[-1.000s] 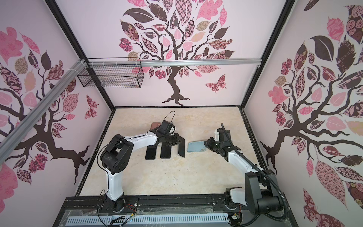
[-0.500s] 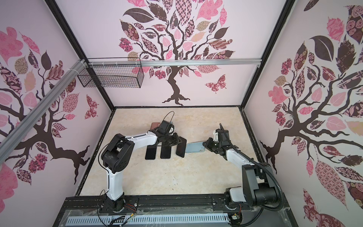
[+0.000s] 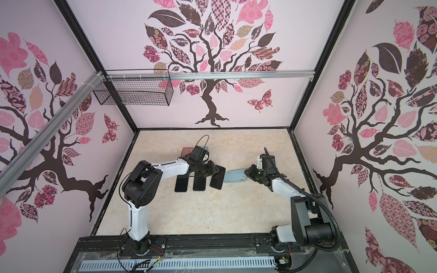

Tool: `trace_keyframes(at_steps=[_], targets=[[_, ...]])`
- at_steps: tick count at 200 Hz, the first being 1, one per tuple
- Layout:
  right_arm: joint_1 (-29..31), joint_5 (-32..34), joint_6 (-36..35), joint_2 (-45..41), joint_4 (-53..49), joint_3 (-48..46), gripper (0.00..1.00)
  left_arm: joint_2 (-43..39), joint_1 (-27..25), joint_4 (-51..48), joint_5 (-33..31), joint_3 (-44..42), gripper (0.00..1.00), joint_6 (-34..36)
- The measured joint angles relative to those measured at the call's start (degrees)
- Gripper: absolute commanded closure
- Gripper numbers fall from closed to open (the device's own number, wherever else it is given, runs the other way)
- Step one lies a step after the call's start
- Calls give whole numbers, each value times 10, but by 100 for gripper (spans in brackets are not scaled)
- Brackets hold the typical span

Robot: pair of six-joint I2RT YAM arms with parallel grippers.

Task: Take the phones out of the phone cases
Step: 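Lower the black phone flat beside the other phones and open the left gripper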

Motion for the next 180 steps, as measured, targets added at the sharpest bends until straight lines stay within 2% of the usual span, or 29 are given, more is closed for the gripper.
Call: trace_keyframes(at_steps=[180], targets=[[0,36,0,17,13,3,100,-20,-8,8,1,-37,57,-12]])
